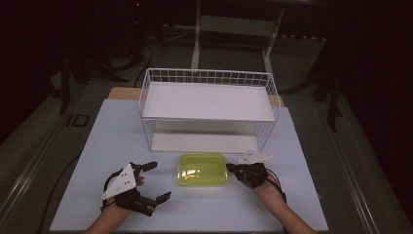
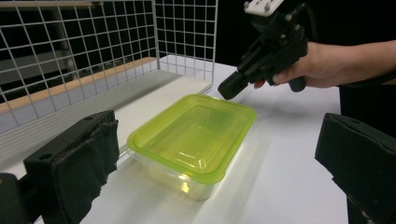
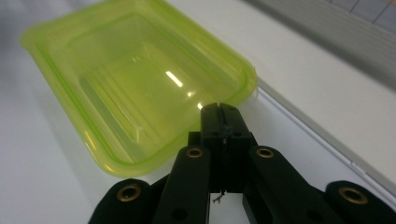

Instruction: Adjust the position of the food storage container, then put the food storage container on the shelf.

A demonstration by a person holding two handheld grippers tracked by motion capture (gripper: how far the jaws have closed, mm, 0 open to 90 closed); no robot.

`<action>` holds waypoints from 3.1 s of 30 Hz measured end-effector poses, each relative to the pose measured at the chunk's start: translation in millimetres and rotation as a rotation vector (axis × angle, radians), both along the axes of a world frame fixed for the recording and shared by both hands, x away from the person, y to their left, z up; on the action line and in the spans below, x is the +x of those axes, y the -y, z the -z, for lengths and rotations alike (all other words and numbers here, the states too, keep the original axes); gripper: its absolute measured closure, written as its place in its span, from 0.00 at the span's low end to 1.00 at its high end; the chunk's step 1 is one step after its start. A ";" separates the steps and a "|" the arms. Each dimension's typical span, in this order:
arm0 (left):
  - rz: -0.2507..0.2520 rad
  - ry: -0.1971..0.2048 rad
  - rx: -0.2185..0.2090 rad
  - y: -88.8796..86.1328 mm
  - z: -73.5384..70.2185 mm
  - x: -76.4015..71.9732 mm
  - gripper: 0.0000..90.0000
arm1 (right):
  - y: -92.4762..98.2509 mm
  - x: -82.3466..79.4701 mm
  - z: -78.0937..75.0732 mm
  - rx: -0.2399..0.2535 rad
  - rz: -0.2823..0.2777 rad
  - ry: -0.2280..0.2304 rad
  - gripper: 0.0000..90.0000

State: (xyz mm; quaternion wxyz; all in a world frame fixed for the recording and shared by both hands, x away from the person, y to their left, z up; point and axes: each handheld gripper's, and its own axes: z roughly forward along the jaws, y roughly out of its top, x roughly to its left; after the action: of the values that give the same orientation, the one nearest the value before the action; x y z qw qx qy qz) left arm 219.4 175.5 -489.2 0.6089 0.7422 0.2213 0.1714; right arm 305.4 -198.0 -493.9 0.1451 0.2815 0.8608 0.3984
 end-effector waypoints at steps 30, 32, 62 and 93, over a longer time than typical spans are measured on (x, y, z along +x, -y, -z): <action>-0.061 -0.180 0.061 14.4 -24.2 25.7 0.00 | 5.3 -18.5 -25.4 0.125 0.008 0.004 0.23; -0.070 -0.178 0.076 18.7 -26.0 31.5 0.00 | 5.3 -19.5 -28.1 0.127 0.015 0.037 0.23; -0.215 -0.560 0.127 44.3 22.3 84.0 0.26 | -16.9 -0.2 5.7 0.073 0.215 -0.130 0.34; -0.179 -0.593 0.125 49.7 22.8 67.3 0.72 | -11.2 -12.1 1.4 0.120 0.234 -0.266 0.73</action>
State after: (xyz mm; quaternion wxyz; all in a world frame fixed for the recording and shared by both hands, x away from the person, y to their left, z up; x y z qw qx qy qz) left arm 286.8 125.8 -512.0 0.4536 0.7733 0.4429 0.0136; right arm 293.3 -186.7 -495.4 0.0584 0.4381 0.8084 0.3887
